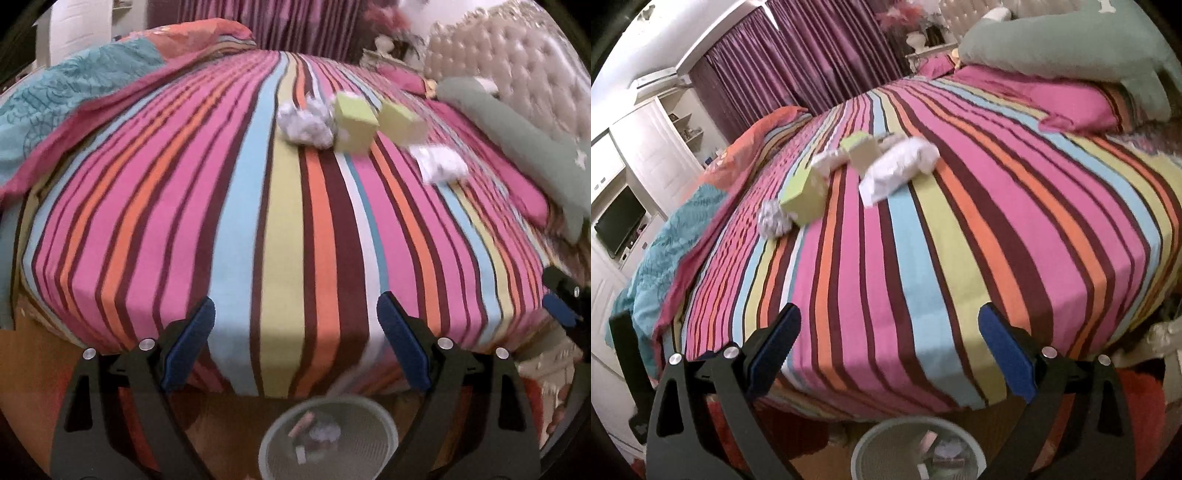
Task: Collect trash
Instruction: 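Raise both tools from the wastebasket back toward the bed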
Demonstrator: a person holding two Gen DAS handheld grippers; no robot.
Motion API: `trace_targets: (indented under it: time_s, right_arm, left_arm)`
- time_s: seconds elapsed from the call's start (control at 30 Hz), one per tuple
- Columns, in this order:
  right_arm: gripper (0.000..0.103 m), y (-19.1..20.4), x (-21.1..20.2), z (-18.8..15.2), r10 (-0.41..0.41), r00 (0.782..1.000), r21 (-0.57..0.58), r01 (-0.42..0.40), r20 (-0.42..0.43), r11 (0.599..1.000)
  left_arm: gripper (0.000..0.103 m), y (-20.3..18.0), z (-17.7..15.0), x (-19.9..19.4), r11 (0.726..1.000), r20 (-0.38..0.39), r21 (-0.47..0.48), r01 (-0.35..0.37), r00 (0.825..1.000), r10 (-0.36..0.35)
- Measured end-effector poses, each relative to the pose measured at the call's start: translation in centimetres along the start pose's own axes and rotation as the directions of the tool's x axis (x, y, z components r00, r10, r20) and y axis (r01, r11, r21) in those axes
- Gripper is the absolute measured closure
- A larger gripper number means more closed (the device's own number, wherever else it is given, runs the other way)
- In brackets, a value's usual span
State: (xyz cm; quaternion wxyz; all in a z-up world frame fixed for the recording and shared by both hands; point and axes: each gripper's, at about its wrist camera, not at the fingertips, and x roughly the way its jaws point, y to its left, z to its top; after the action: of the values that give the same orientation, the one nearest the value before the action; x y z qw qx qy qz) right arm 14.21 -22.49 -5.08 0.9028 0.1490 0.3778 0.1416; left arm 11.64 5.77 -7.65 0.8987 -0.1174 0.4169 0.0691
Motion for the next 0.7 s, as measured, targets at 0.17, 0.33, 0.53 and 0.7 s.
trace_targets:
  time_s: [0.17, 0.33, 0.53, 0.7]
  right_arm:
    - [0.011, 0.3, 0.8, 1.8, -0.015, 1.000, -0.022, 0.015, 0.021, 1.000]
    - [0.011, 0.2, 2.1, 3.6, -0.029, 0.999, -0.030, 0.030, 0.024, 0.999]
    - [0.011, 0.1, 3.6, 5.6, -0.051, 0.998, -0.051, 0.053, 0.035, 0.997]
    - [0.011, -0.1, 5.0, 6.9, -0.060, 0.998, -0.053, 0.061, 0.034, 0.997]
  left_arm:
    - [0.016, 0.3, 3.4, 0.8, 1.000, 0.033, -0.013, -0.010, 0.999, 0.010]
    - [0.016, 0.4, 5.6, 1.9, 1.000, 0.047, -0.021, -0.014, 0.999, 0.015]
    - [0.016, -0.2, 8.2, 3.8, 1.000, 0.055, -0.005, -0.012, 0.998, 0.012]
    - [0.016, -0.9, 10.0, 5.0, 1.000, 0.065, 0.025, -0.011, 0.998, 0.010]
